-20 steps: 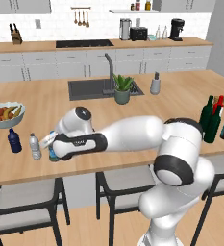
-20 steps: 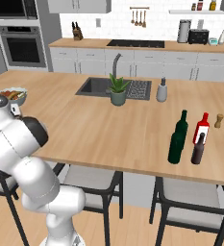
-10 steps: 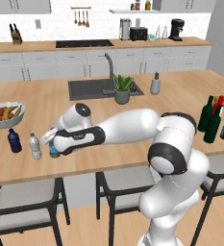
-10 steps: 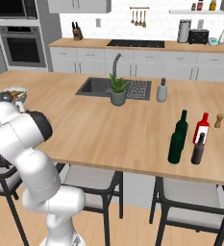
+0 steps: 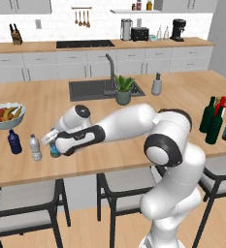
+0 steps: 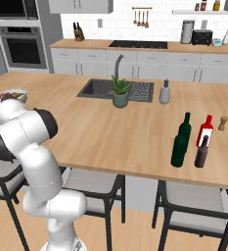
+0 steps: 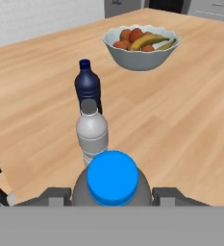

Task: Move the plastic bottles in the middle to the plastics group, and the glass bottles in the middle to the glass group.

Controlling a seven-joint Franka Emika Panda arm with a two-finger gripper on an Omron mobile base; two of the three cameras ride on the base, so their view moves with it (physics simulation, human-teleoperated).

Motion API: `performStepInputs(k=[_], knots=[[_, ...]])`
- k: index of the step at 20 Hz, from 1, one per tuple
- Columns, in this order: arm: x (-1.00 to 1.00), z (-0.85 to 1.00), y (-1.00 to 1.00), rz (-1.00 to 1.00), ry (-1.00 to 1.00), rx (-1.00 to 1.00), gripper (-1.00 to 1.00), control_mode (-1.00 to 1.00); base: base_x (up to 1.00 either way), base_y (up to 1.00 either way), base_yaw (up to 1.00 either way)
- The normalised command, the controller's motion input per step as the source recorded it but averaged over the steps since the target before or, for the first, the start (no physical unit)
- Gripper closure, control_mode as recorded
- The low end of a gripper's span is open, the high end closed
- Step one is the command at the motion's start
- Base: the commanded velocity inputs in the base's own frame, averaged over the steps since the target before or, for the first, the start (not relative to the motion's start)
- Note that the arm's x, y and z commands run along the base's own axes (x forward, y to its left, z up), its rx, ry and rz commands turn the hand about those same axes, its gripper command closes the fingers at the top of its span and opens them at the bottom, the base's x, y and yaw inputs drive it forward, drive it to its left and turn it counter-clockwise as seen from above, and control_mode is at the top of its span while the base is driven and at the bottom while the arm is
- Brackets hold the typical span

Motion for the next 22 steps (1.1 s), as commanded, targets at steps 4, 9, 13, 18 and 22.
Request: performStepInputs(k=[4, 9, 13, 18, 22], knots=[[0.03, -0.08, 0.24, 0.0, -0.02, -0.04, 1.0, -1.0, 0.0, 0.0, 0.0], [0.0, 0.0, 0.18, 0.0, -0.01, 0.0, 1.0, -1.0, 0.0, 0.0, 0.0], [0.0, 0.0, 0.0, 0.0, 0.0, 0.0, 1.0, -1.0, 0.0, 0.0, 0.0], [0.0, -0.1, 0.0, 0.0, -0.01, 0.0, 1.0, -1.0, 0.0, 0.0, 0.0], [0.0, -0.24, 0.0, 0.0, -0.04, 0.0, 1.0, -1.0, 0.0, 0.0, 0.0]])
